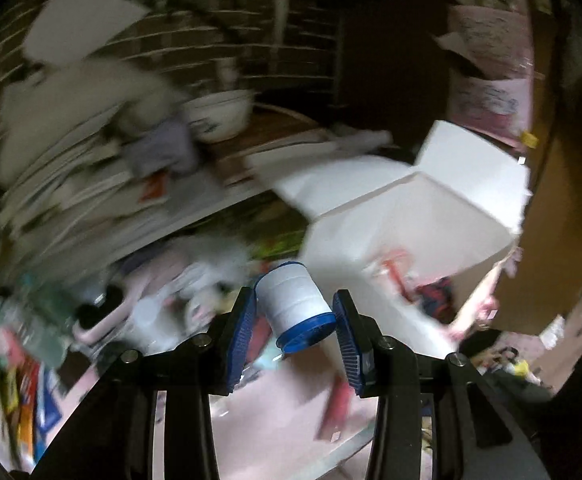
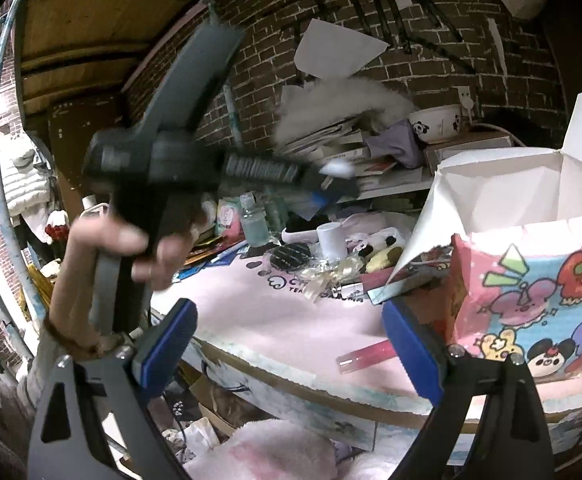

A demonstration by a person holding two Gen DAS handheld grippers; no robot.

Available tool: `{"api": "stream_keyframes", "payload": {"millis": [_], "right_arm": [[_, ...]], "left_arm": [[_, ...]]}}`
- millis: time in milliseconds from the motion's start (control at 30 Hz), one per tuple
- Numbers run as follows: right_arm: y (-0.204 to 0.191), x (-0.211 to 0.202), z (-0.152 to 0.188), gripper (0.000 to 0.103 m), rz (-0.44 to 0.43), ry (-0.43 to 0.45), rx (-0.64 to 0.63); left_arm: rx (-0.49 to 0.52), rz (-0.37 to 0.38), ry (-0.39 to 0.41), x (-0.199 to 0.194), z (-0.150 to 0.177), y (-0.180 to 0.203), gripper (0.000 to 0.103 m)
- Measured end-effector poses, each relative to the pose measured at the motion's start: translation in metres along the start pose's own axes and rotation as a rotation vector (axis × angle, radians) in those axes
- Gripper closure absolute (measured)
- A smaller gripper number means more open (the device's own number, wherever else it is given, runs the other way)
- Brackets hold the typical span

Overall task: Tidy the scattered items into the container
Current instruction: 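Carry the blue-capped roll into the white box and open the left gripper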

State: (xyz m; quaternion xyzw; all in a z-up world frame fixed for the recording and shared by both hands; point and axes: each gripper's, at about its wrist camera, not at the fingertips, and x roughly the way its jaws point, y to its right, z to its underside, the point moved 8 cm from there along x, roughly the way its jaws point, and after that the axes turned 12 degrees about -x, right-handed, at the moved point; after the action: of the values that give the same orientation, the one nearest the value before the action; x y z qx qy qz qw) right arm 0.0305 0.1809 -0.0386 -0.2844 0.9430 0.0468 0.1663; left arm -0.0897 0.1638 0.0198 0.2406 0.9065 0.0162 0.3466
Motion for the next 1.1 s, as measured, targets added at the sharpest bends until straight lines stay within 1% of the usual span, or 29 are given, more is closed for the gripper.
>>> {"api": "stream_keyframes", "payload": {"millis": [133, 267, 300, 400, 467, 533, 767, 1100], "right_arm": [[-0.002, -0.001, 0.007, 0.01, -0.007, -0.011, -0.003], [-0.002, -0.002, 0.014, 0.01, -0.008, -0.029, 0.0], [-0.002, -0.002, 0.015, 0.01, -0.007, -0.033, 0.002], [0.0, -0.003, 0.019, 0.01, -0.005, -0.043, 0.008], [0.0, -0.004, 0.019, 0.01, -0.002, -0.045, 0.008], [0.0, -0.005, 0.019, 0.01, 0.0, -0.046, 0.005], [-0.001, -0.002, 0.022, 0.01, 0.004, -0.056, 0.01], [-0.003, 0.0, 0.026, 0.01, 0.003, -0.062, 0.018]], "left_arm": [[0.064, 0.078, -0.092, 0.023, -0.009, 0.038, 0.068], [0.12, 0.119, -0.178, 0.043, -0.01, 0.069, 0.068], [0.126, 0.119, -0.197, 0.048, -0.01, 0.074, 0.068], [0.13, 0.117, -0.294, 0.069, -0.006, 0.084, 0.068], [0.122, 0.091, -0.347, 0.081, -0.002, 0.084, 0.068], [0.121, 0.067, -0.379, 0.09, 0.002, 0.084, 0.068], [0.152, 0.018, -0.406, 0.1, 0.007, 0.088, 0.068], [0.137, 0.005, -0.433, 0.103, 0.009, 0.092, 0.067]]}}
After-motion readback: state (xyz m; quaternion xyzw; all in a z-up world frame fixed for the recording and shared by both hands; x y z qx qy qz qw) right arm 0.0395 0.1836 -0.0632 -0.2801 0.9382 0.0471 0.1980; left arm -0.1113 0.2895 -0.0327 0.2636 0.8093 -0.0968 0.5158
